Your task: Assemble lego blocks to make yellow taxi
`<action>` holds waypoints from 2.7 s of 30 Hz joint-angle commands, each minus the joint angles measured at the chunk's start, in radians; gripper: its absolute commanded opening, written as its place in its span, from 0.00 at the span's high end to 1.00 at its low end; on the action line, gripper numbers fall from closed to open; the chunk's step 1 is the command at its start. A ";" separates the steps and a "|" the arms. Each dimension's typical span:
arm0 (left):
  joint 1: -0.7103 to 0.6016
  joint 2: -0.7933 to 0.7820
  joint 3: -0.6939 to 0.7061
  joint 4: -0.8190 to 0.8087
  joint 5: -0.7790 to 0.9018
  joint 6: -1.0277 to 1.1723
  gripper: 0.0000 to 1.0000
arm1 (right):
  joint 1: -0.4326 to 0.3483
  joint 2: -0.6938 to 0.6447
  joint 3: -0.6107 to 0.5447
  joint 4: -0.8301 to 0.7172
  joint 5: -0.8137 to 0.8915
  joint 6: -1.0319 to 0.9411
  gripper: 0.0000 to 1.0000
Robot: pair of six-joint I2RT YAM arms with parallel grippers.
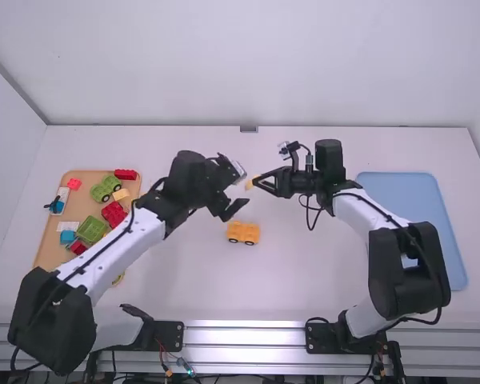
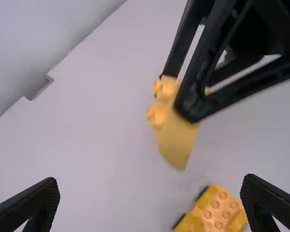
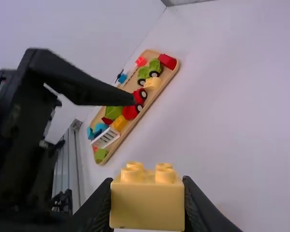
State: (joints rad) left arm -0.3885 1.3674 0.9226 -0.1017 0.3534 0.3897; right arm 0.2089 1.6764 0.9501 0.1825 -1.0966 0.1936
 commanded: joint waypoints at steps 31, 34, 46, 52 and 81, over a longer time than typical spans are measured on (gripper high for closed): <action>0.291 0.196 0.187 -0.284 0.885 0.215 0.07 | 0.139 0.003 0.419 -0.774 0.088 -0.855 0.77; 0.283 0.196 0.187 -0.320 0.888 0.303 0.08 | 0.139 0.003 0.418 -0.775 0.066 -0.855 0.77; 0.277 0.196 0.187 -0.345 0.896 0.360 0.10 | 0.138 0.003 0.418 -0.858 0.017 -0.927 0.77; 0.256 0.196 0.187 -0.355 0.895 0.359 0.11 | 0.140 0.003 0.418 -0.861 0.016 -0.929 0.77; 0.250 0.196 0.187 -0.369 0.885 0.359 0.56 | 0.177 0.003 0.418 -0.871 0.063 -0.961 0.76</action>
State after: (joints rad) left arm -0.1413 1.5669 1.0821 -0.4664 1.2118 0.7341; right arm 0.3851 1.6764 1.3434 -0.6842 -1.0245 -0.7635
